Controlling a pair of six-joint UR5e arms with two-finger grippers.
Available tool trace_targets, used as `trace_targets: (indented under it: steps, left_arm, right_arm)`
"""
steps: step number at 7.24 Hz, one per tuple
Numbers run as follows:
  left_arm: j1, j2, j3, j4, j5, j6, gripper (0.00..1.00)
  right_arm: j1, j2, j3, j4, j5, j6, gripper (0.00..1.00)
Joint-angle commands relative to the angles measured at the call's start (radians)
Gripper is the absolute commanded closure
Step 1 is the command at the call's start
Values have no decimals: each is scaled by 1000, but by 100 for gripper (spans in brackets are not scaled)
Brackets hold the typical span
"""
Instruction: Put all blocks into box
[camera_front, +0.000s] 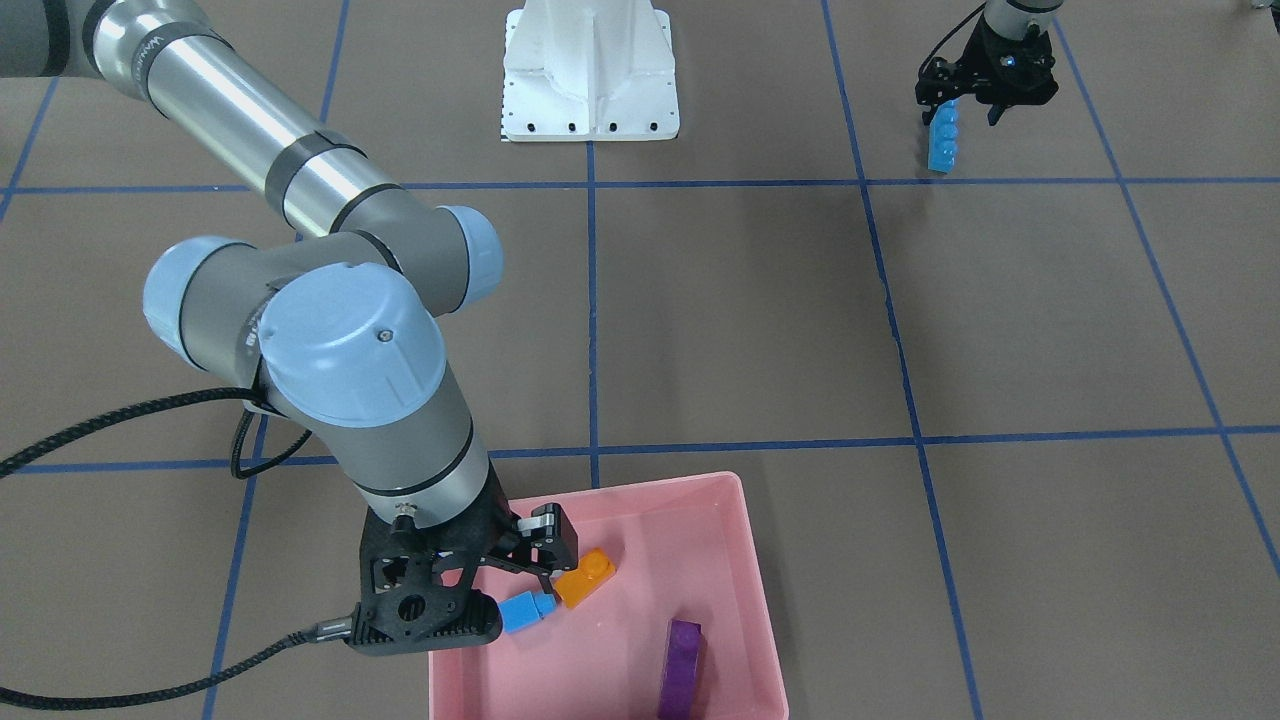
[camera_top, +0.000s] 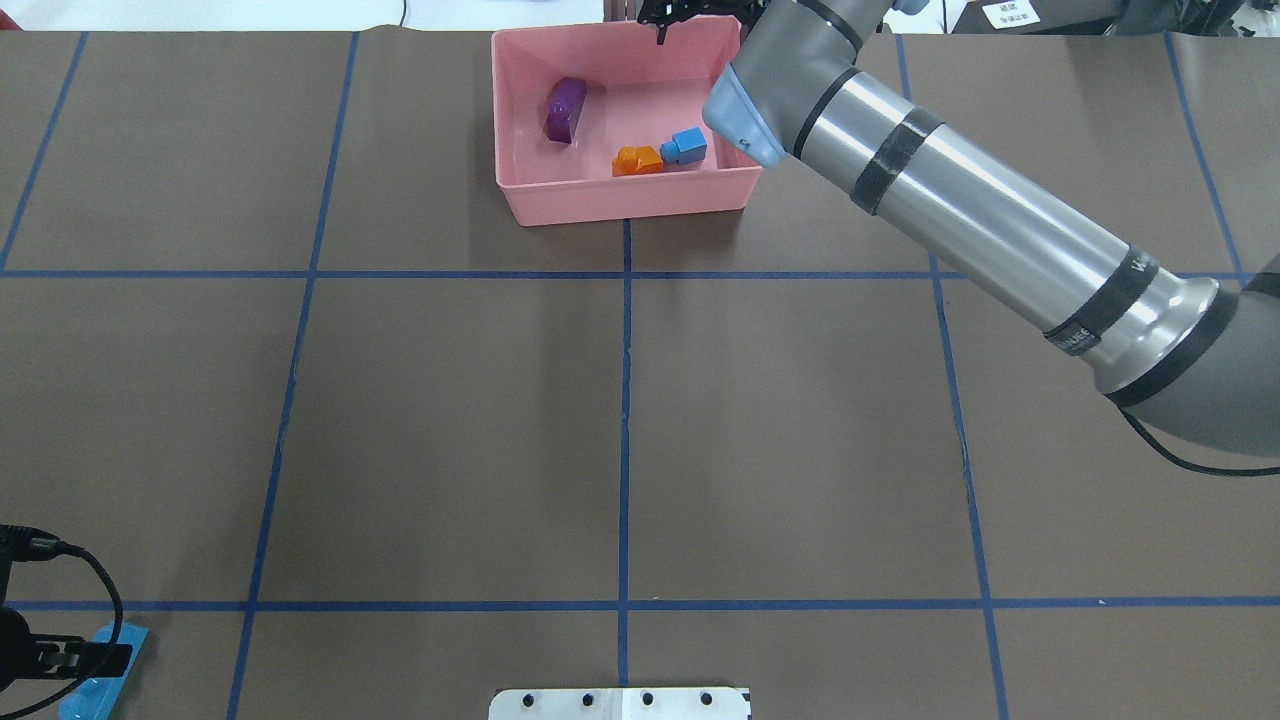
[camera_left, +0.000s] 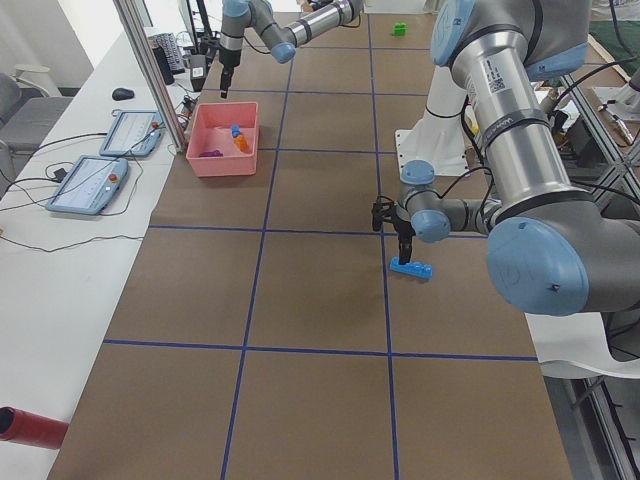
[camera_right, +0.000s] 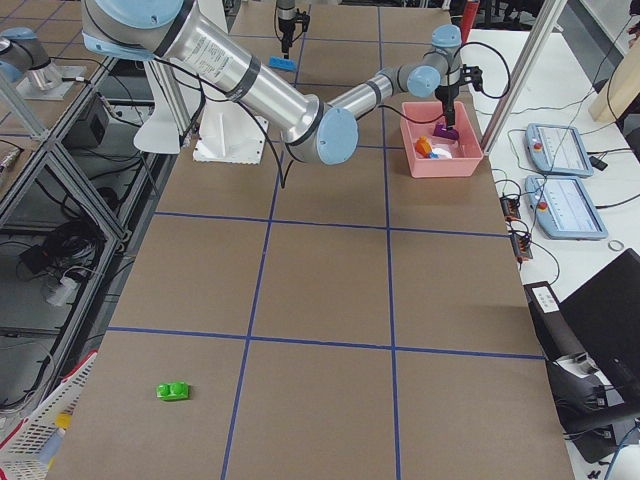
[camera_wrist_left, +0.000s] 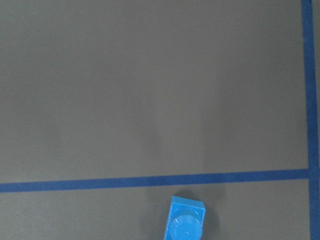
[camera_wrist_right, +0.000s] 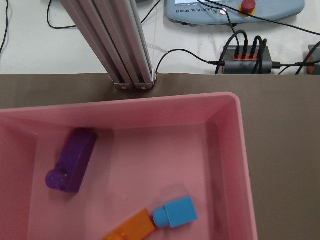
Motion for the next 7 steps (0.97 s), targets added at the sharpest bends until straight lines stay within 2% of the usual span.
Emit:
trace_targets:
  steps: [1,2,4,5,7]
  left_arm:
    - [36,-6,58,-80,25,-15,0]
    - [45,-6,60,-81,25,-15,1]
    - [53,-8,72,-81,25,-14,3]
    - [56,-11,82,-81,25,-14,8]
    - [76,-37,108,-82,25,-14,17]
  right_arm:
    - [22,-113,323,-375,24,-167,0]
    - [37,-188,429,-439,38,-212,0]
    - [85,-407,625,-449,122,-285,0]
    - [109,-502,692,-449,156,-330,0]
    - [154,-679,805,-449,156,-448,0]
